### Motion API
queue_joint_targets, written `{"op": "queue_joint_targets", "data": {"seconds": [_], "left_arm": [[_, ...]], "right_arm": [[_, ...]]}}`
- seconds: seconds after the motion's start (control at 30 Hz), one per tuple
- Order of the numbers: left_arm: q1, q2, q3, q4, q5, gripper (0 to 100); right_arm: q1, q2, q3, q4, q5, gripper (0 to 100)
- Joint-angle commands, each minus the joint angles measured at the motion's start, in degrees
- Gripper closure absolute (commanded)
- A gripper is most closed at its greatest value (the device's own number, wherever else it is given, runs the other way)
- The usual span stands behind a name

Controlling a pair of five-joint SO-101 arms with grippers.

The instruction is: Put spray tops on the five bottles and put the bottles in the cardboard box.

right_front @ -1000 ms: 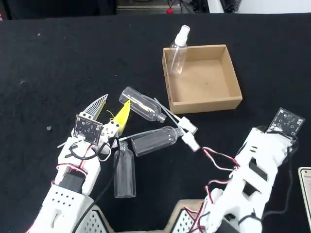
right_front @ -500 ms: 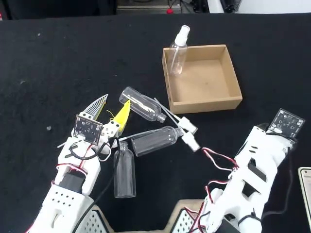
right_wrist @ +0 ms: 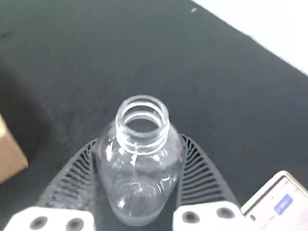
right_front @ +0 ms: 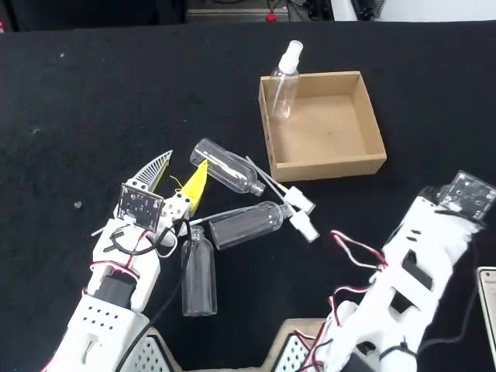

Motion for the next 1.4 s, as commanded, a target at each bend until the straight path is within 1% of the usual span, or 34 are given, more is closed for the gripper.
{"op": "queue_joint_targets", "data": {"seconds": [0.0,0.13,0.2,0.27,0.43,0.57,0.67,0.73,0.83,0.9,0.93,1.0,1.1,1.13,1.2,1.27,1.37], "left_arm": [[0.75,-0.44,1.01,-1.32,-0.62,79],[0.75,-0.44,1.01,-1.32,-0.62,79],[0.75,-0.44,1.01,-1.32,-0.62,79],[0.75,-0.44,1.01,-1.32,-0.62,79],[0.84,-0.44,1.01,-1.32,-0.44,79],[0.84,-0.44,0.75,-1.05,-0.18,79],[0.04,-0.26,-0.40,-0.79,-0.09,79],[-2.51,-0.44,-1.10,-0.79,0.44,79],[-8.75,0.00,-3.82,-0.35,7.56,79],[-13.32,0.09,-6.90,2.73,13.45,79],[-15.34,0.09,-9.01,5.54,15.56,79],[-17.27,0.09,-13.49,12.31,18.81,79],[-16.75,0.18,-19.56,21.36,19.34,79],[-16.66,0.26,-21.32,23.65,19.16,79],[-16.57,0.26,-24.75,27.60,16.35,79],[-15.96,0.97,-29.14,32.09,10.73,79],[-12.97,4.31,-39.34,43.08,3.16,79]], "right_arm": [[1.14,-7.60,-6.90,12.48,0.26,97.9],[-1.05,-18.59,-11.47,31.21,0.44,97.9],[-3.16,-24.66,-12.09,37.80,0.44,98.0],[-5.45,-30.37,-12.00,41.58,0.44,98.0],[-13.63,-42.77,-8.13,42.64,0.00,98.0],[-23.65,-48.66,-6.37,43.08,-0.09,98.1],[-31.82,-49.45,-7.96,45.10,-0.09,98.1],[-37.80,-49.10,-9.27,46.07,-0.09,98.1],[-46.59,-48.84,-9.10,46.42,-0.09,98.1],[-50.55,-49.19,-7.60,46.24,-0.09,98.1],[-51.52,-49.27,-6.64,46.24,-0.09,98.1],[-51.78,-49.27,-5.23,46.24,-0.09,98.1],[-51.69,-49.27,-4.53,46.77,-0.35,98.1],[-51.78,-49.27,-4.53,47.21,-1.67,98.1],[-51.78,-49.27,-4.44,47.65,-4.66,98.1],[-51.78,-49.27,-4.44,48.70,-5.80,98.1],[-51.78,-49.27,-4.44,50.90,-5.98,98.1]]}}
